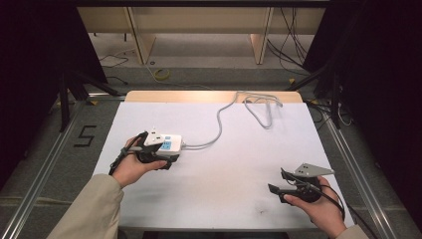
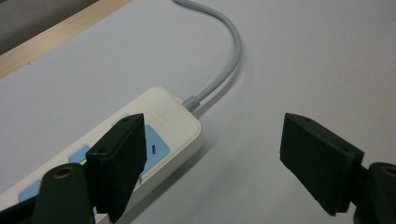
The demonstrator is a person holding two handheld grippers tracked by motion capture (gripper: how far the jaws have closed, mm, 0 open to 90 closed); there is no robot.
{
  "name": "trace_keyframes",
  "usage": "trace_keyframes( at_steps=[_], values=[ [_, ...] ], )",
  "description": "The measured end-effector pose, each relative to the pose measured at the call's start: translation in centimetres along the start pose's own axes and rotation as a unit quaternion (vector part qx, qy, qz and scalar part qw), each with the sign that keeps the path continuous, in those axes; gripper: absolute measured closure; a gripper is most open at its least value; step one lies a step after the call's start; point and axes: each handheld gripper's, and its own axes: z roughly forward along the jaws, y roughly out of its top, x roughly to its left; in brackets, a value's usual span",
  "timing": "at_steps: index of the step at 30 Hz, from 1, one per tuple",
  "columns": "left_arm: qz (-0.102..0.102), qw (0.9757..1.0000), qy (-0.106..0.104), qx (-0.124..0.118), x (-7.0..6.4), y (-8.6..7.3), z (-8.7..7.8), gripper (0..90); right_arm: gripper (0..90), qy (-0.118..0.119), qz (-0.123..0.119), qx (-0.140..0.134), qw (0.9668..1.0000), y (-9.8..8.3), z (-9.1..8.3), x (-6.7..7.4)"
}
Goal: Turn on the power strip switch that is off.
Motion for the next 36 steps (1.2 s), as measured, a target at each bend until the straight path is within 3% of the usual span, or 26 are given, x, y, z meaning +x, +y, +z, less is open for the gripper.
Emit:
trace_keyframes(
  at_steps=[22,36],
  values=[
    [0.018,0.9998,-0.007,-0.005,-1.8,-2.2,-1.4,22.5,29.5,-0.001,0.003,-0.003,1.0,-0.1,-0.1,-0.2],
    [0.008,0.9999,0.004,0.013,-1.6,-5.0,-2.6,22.4,28.6,0.0,0.004,-0.005,1.0,-0.2,-0.2,-0.3]
  ],
)
